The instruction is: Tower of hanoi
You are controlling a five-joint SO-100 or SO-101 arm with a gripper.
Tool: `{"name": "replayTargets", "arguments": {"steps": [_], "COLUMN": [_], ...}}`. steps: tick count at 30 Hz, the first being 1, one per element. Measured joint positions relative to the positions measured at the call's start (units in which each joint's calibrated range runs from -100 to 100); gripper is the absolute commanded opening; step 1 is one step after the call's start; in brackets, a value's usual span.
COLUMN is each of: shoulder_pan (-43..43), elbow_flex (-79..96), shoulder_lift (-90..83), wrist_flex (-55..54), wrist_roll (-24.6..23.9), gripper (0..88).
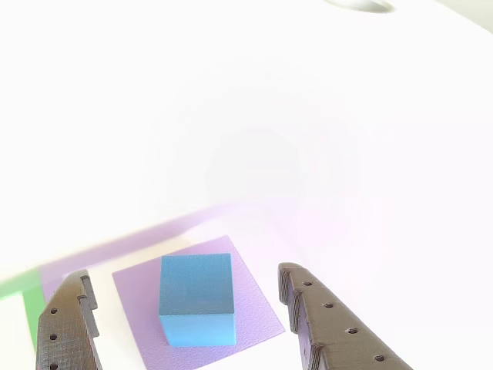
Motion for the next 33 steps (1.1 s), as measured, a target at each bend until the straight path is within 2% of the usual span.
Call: {"name": "replayTargets", "arguments": {"steps": [7, 18, 33], "shoulder_pan": [-0.7, -0.7, -1.3], "elbow_flex": [-1.8, -2.7, -2.7], "shoulder_lift": [4.1, 6.4, 6.4], "wrist_flex": [-1.7, -2.2, -2.2], "wrist_roll": [0.0, 0.0, 0.0], "gripper": [24.7, 11.7, 4.4]}}
